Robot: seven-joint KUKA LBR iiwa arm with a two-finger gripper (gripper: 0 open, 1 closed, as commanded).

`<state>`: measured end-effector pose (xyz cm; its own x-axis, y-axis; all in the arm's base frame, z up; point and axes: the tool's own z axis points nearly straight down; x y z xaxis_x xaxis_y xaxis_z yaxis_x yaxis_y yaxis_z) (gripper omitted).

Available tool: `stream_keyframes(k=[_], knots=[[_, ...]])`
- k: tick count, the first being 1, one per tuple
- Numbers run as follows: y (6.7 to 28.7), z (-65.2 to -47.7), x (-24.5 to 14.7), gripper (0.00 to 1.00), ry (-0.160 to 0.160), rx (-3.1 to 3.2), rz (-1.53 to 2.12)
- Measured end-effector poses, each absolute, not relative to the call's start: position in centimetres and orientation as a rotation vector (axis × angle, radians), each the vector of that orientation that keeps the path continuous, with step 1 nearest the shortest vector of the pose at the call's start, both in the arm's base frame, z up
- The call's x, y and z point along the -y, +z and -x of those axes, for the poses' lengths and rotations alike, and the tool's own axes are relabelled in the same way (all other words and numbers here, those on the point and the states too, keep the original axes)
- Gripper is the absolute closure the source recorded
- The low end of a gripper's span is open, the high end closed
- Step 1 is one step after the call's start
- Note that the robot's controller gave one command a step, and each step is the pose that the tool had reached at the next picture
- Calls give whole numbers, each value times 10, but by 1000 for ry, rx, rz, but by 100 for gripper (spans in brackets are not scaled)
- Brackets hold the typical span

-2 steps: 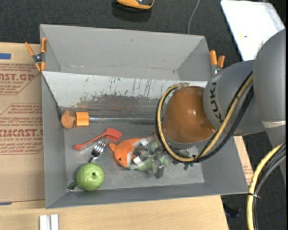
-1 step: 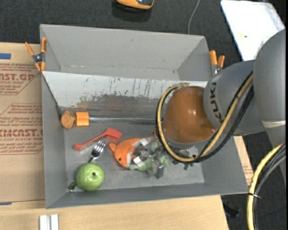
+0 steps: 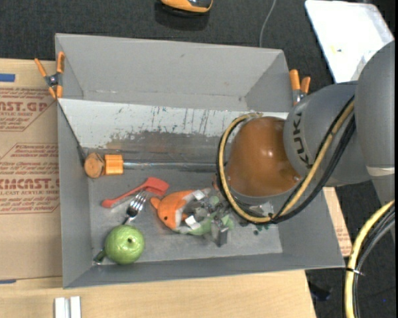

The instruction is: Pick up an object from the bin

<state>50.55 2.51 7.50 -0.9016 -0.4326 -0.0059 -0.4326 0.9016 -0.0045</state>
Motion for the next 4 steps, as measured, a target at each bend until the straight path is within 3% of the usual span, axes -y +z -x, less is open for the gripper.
stream_keyframes(k=[2,4], knots=[[144,-505,-26,100,-4,-3058,695],[145,-504,-27,100,-3,-3060,696]])
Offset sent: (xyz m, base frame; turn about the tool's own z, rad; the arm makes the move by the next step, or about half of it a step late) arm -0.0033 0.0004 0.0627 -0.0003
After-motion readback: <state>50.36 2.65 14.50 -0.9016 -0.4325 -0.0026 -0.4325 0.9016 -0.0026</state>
